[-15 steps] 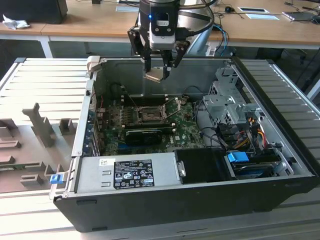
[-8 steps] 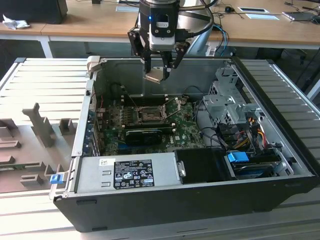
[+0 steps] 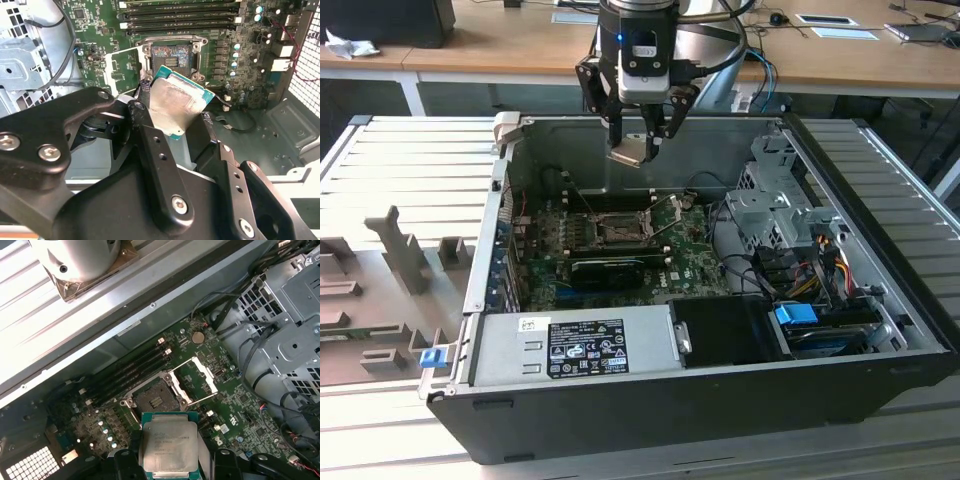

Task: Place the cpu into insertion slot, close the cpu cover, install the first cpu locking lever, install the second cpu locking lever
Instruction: 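Place the cpu into insertion slot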

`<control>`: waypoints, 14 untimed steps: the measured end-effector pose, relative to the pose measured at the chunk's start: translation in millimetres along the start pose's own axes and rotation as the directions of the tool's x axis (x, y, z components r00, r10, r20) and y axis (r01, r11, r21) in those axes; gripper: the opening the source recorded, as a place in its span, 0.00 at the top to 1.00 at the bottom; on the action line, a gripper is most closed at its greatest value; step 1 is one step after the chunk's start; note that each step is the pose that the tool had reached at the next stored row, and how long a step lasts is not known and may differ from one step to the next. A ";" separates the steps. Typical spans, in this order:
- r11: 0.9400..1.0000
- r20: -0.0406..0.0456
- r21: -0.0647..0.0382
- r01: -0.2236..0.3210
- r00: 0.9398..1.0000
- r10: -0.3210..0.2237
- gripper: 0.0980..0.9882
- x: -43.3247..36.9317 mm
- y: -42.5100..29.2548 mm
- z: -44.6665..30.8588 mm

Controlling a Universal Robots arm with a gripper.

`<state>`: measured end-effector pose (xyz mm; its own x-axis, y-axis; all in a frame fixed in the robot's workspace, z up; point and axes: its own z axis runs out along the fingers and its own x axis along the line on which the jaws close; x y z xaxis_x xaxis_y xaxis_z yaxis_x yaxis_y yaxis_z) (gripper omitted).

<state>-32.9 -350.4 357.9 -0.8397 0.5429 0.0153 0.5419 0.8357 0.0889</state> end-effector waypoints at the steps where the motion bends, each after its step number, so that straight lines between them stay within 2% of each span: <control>1: 1.000 0.000 0.000 -0.002 1.000 0.002 0.52 0.0 0.0 0.0; 14: 0.999 0.004 -0.001 -0.050 0.999 0.050 0.52 0.0 0.0 0.1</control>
<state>-32.9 -350.5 357.8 -0.8113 0.5844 0.0153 0.5833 0.8074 0.0889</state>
